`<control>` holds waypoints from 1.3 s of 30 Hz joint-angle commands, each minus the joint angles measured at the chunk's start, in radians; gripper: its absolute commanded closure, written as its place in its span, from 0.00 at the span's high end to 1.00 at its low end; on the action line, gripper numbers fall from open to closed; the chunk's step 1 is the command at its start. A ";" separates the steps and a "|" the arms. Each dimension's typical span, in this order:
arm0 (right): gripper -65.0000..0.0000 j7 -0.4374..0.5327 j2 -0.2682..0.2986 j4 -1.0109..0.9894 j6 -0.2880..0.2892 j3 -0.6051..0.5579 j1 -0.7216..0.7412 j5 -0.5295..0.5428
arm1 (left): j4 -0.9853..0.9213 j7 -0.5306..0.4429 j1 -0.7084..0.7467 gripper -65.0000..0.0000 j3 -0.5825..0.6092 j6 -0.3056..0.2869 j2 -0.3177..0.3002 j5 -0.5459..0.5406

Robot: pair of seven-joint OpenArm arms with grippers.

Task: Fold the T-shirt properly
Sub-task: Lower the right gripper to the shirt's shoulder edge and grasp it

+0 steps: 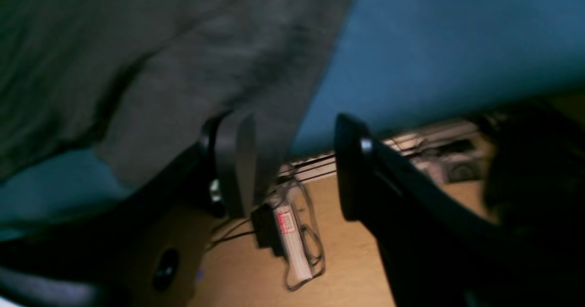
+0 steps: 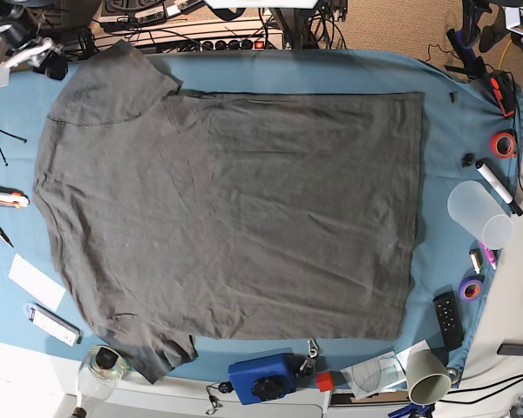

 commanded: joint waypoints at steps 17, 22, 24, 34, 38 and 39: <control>0.43 -0.070 0.054 -0.249 0.083 -0.039 0.069 0.163 | 0.020 -0.023 0.018 0.30 -0.009 -0.008 -0.002 -0.019; 0.43 -0.068 0.051 -0.249 0.095 -0.100 0.084 0.182 | 0.034 -0.023 0.018 0.30 -0.009 -0.008 -0.003 -0.019; 0.43 -0.065 0.051 -0.249 0.095 -0.122 0.092 0.164 | 0.035 -0.024 0.018 0.30 -0.009 -0.008 -0.003 -0.019; 0.43 -0.081 0.051 -0.249 0.095 -0.236 0.124 0.169 | 0.037 -0.024 0.018 0.30 -0.009 -0.008 -0.002 -0.022; 0.43 -0.199 0.048 -0.249 0.116 -0.267 0.119 0.265 | 0.037 -0.025 0.018 0.30 -0.009 -0.008 0.000 -0.022; 0.43 -0.202 0.040 -0.249 0.116 -0.266 0.115 0.285 | 0.037 -0.027 0.018 0.30 -0.009 -0.008 0.000 -0.022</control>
